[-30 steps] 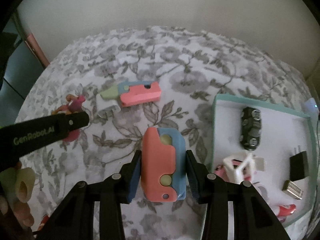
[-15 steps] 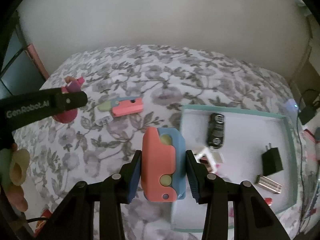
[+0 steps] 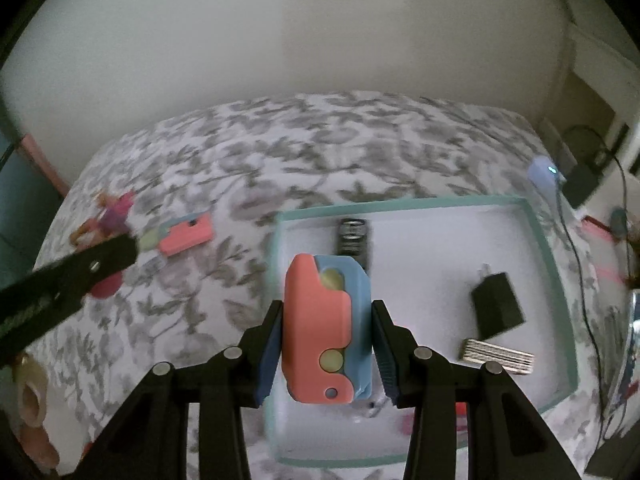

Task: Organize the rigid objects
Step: 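Carry toy dog and coral-blue toy over the teal-rimmed tray, then lower toy dog with left tool and coral-blue toy with right tool into tray, open both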

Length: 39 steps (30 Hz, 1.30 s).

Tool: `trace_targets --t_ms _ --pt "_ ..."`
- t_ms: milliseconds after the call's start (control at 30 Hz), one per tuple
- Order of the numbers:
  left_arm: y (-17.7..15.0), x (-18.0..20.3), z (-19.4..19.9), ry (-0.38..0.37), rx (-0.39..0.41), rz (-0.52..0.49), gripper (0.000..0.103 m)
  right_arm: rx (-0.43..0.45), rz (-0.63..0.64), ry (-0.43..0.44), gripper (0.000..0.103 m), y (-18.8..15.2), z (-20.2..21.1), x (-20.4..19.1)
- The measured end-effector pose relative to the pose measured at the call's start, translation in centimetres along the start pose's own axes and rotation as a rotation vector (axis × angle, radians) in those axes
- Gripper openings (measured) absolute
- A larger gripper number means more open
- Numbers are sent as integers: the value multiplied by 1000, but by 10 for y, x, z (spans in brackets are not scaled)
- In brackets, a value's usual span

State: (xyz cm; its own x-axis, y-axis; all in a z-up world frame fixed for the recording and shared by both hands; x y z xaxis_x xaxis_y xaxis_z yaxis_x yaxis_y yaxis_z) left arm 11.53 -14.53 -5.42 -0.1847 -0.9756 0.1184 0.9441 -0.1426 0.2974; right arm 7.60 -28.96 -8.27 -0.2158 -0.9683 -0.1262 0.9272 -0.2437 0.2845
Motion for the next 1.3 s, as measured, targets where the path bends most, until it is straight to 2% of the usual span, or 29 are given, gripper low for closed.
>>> trace_targets --t_ms 267,433,633,967,1300 --pt "-8 40 -10 -6 -29 -80 46 -51 -163 -2 45 -4 -12 65" --pt "-18 70 -21 0 -57 -151 46 -82 -208 -1 45 -9 -20 85" --pt "-31 96 -37 -41 -118 -195 46 -111 -267 -8 45 -18 -26 107" --pt "-49 117 -57 -49 -189 -234 46 -141 -299 7 45 -22 -29 117" --pt "-54 122 -71 -11 -214 -266 46 -164 -271 2 45 -24 -35 110"
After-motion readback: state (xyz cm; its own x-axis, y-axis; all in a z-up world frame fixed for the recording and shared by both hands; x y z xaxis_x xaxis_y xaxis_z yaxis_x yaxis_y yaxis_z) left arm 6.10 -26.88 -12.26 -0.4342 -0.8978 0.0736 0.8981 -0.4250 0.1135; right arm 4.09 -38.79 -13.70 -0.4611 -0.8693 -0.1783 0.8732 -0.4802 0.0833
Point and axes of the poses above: each gripper's, at about its wrist camera, not at the fingertips, and z roughly against the way its jaws point, x to its right, y to its top, the point moved 10 cm from there along -z, roughly the way its jaws point, and after that the axes turned 13 degrees about -x, right-handed, at the moved point
